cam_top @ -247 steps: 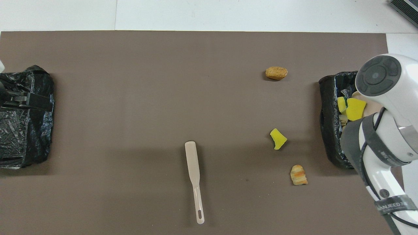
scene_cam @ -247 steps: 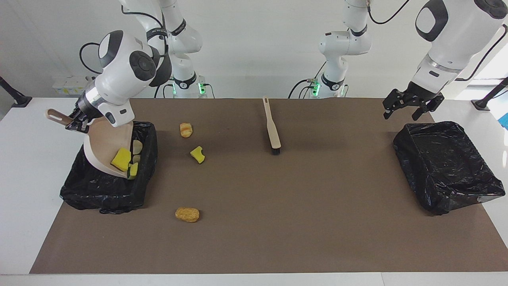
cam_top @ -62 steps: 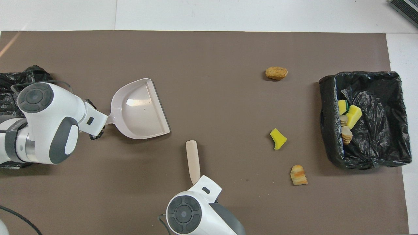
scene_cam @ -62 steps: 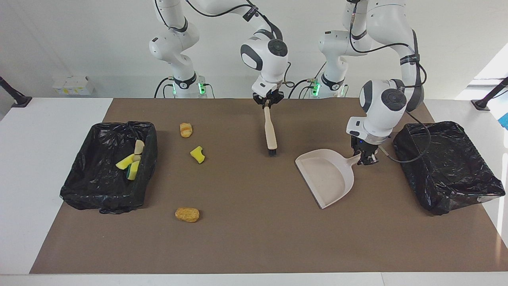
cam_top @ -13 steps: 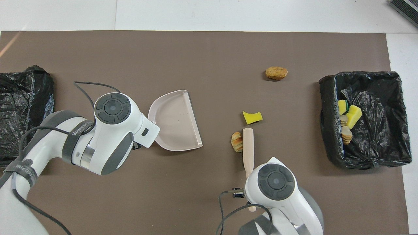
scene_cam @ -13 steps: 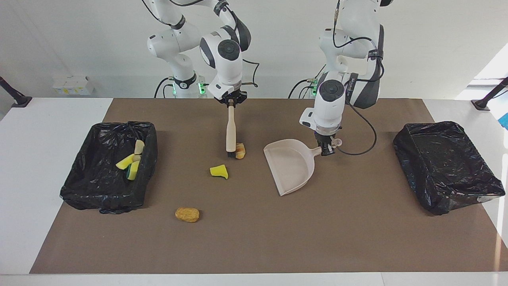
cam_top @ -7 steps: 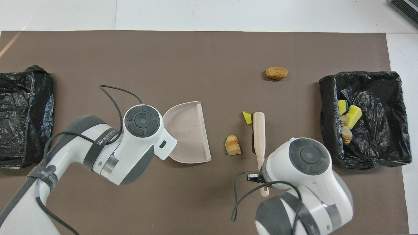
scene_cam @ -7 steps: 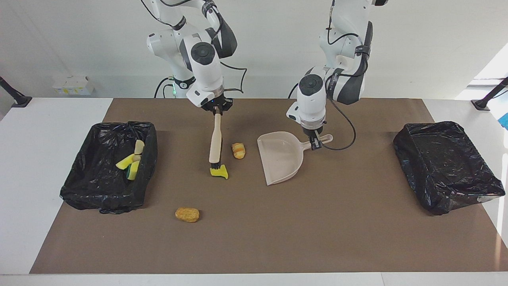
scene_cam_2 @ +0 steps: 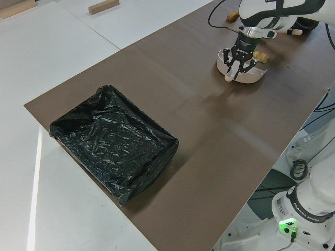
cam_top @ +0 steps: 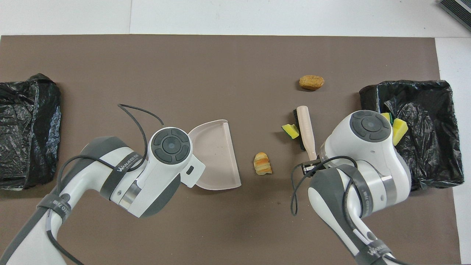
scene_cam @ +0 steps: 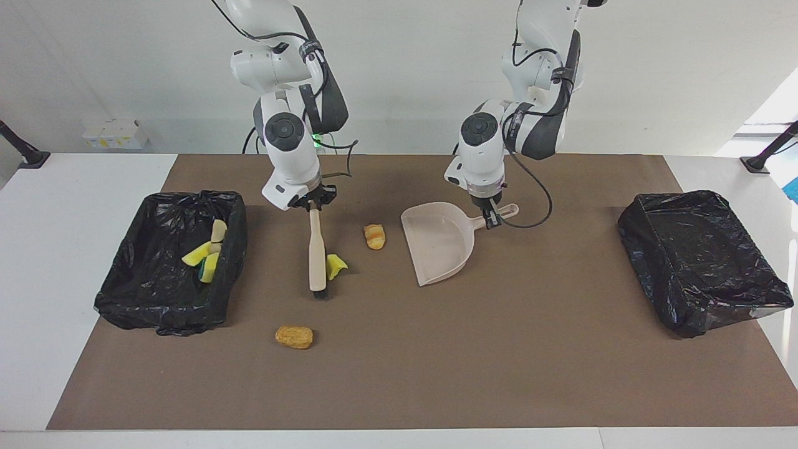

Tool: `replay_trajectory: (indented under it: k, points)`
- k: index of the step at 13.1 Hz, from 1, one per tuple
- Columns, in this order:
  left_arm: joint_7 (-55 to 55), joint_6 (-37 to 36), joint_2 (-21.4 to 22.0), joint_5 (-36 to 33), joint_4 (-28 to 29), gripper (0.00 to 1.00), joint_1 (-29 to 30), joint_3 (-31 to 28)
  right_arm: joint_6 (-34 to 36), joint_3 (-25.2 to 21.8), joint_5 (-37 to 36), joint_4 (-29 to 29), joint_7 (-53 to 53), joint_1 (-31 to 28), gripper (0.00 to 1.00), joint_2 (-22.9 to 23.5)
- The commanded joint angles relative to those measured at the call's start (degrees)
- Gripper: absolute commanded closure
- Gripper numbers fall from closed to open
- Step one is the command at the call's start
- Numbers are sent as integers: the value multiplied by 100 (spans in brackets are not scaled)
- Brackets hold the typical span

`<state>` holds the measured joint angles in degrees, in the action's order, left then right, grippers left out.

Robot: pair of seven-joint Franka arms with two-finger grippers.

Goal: Sweep and dump trash in bin
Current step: 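Brush the sponges and crumbs into the dustpan held by the left gripper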

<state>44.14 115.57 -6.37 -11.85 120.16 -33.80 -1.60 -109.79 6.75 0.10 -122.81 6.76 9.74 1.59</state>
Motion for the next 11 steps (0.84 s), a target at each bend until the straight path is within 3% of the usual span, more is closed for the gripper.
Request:
replay_trajectory:
  k: [1,6,8,11]
  points:
    - [-108,27,268,-134,323,100,22,-15,159,99,-116,-49,-193,71,100,-132]
    - [-117,53,312,-134,402,100,-30,-15,521,99,382,-699,87,650,100,-712]
    - [-117,71,329,-134,437,100,-48,-15,275,99,919,-797,246,835,100,-766]
    - [-117,185,391,-134,543,100,-57,-15,292,99,1132,-797,412,1046,100,-766]
